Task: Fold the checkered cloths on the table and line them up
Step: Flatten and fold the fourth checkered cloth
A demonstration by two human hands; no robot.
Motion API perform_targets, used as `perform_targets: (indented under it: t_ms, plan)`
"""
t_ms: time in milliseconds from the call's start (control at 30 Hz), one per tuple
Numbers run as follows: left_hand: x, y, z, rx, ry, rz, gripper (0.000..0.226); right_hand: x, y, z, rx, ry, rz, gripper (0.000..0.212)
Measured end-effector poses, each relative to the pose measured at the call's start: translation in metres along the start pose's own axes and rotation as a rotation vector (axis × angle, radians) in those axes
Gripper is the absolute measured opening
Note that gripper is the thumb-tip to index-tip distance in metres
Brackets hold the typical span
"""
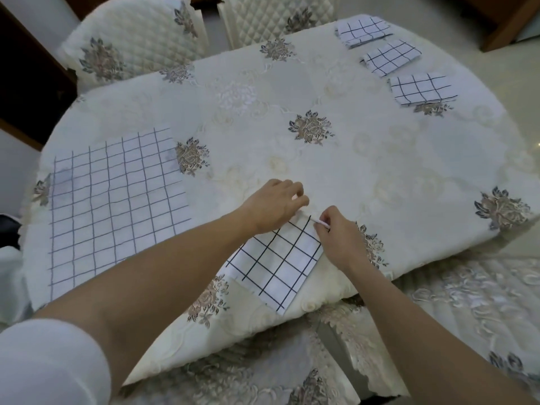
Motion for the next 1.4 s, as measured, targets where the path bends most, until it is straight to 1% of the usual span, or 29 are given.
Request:
perform_targets:
  t_ms: [33, 67, 100, 133, 200, 267, 333, 433, 567, 700, 767, 933, 1033, 1100, 1167, 1267, 1333, 1400]
  plan:
    - [0.007, 0.006, 0.001, 0.031, -0.004, 0.063, 0.035, 0.002, -0.001, -0.002, 0.001, 0.002, 0.0, 0.013]
    - [0.012, 0.015, 0.008, 0.02, -0.007, 0.111, 0.037, 0.003, -0.001, -0.003, 0.0, 0.002, -0.004, 0.013]
    - [0.012, 0.026, 0.021, -0.039, -0.005, 0.134, 0.036, 0.003, -0.001, -0.004, -0.002, 0.005, -0.01, 0.012]
    - [0.007, 0.038, 0.036, -0.13, -0.001, 0.129, 0.033, 0.002, -0.001, -0.005, -0.003, 0.013, -0.016, 0.011]
    - [-0.01, 0.065, 0.066, -0.298, 0.008, 0.059, 0.029, 0.0, -0.003, -0.004, -0.006, 0.027, -0.017, 0.01]
    - [-0.028, 0.083, 0.078, -0.337, 0.027, -0.023, 0.032, -0.002, -0.004, -0.002, -0.003, 0.018, -0.012, 0.01]
    - [-0.039, 0.089, 0.079, -0.295, 0.051, -0.063, 0.035, -0.004, -0.004, 0.001, -0.005, 0.01, -0.015, 0.01]
    - [-0.045, 0.087, 0.079, -0.264, 0.059, -0.077, 0.038, -0.008, -0.004, 0.005, -0.014, 0.004, -0.019, 0.011]
    - [-0.045, 0.084, 0.081, -0.244, 0.052, -0.071, 0.039, -0.011, -0.007, 0.01, -0.026, -0.074, -0.014, 0.011]
    - [-0.045, 0.085, 0.082, -0.224, 0.07, -0.056, 0.034, -0.013, -0.01, 0.013, -0.039, -0.122, -0.027, 0.024]
    - [-0.046, 0.088, 0.083, -0.213, 0.073, -0.057, 0.035, -0.012, -0.011, 0.01, -0.025, -0.112, -0.014, 0.021]
    - [-0.045, 0.093, 0.086, -0.151, 0.096, -0.022, 0.033, -0.005, -0.007, -0.004, 0.027, -0.125, 0.049, 0.022]
    - [-0.05, 0.097, 0.087, -0.135, 0.096, -0.051, 0.037, -0.002, 0.007, -0.013, 0.034, -0.226, 0.102, 0.021]
    - [-0.051, 0.1, 0.087, -0.123, 0.078, -0.067, 0.041, -0.002, 0.023, -0.02, 0.082, -0.263, 0.141, 0.021]
    - [-0.05, 0.103, 0.087, -0.103, 0.073, -0.061, 0.043, -0.006, 0.04, -0.027, 0.171, -0.274, 0.176, 0.018]
    - [-0.045, 0.109, 0.089, -0.066, 0.102, -0.016, 0.037, -0.021, 0.065, -0.039, 0.333, -0.223, 0.184, 0.016]
    - [-0.041, 0.118, 0.089, -0.027, 0.086, 0.002, 0.036, -0.033, 0.077, -0.044, 0.395, -0.177, 0.183, 0.016]
    - [-0.035, 0.134, 0.082, 0.033, 0.04, 0.028, 0.039, -0.043, 0.082, -0.048, 0.432, -0.129, 0.176, 0.017]
Point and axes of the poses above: each hand's wrist, its own y-axis away from the middle knuckle, its own x-axis out of the back of the hand, z = x × y, the point moved 8 cm from there along -y, towards the middle knuckle, and after that the axes turned 4 degrees about x, right-handed, at the moved point
